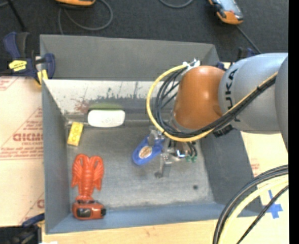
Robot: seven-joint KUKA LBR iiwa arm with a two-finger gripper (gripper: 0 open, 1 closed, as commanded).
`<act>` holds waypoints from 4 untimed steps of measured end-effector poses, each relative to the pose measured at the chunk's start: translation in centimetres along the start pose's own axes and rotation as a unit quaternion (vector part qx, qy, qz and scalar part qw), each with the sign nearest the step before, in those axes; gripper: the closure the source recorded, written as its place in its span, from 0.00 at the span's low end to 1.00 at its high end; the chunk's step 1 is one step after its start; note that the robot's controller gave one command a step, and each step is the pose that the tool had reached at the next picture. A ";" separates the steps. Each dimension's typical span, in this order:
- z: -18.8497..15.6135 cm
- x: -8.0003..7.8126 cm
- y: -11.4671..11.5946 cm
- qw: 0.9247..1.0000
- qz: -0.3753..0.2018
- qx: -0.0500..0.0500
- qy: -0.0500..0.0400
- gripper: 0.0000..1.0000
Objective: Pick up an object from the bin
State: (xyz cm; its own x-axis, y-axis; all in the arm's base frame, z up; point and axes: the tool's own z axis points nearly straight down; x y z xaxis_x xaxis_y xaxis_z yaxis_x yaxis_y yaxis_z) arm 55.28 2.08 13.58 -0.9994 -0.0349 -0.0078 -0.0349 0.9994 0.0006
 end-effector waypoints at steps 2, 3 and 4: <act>6.0 -3.6 0.0 0.998 -0.061 0.000 0.001 1.00; 6.0 -3.6 0.0 0.998 -0.061 0.000 0.001 1.00; -3.5 -9.8 -7.8 0.997 -0.079 0.000 0.002 1.00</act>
Offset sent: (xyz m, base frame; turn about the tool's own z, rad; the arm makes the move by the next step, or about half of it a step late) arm 0.0351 0.0016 -0.0603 -0.1239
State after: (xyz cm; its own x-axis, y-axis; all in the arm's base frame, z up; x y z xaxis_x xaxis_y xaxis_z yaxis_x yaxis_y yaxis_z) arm 65.32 -5.33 17.13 -0.9814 -0.1917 -0.0034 -0.1917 0.9814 -0.0011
